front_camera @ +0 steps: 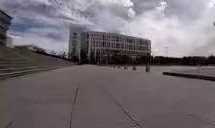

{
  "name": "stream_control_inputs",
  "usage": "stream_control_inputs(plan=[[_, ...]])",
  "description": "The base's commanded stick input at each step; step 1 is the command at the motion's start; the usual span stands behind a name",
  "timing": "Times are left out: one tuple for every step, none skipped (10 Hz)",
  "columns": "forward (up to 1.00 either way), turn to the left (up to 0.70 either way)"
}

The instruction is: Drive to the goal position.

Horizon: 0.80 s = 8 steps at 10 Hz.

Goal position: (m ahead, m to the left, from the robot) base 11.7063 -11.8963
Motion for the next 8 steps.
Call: stream_control_inputs(plan=[[1.0, -0.4], [1.0, -0.35], [1.0, -0.09], [1.0, 0.0], [1.0, 0.0], [1.0, 0.0], [1.0, -0.17], [1.0, -0.4]])
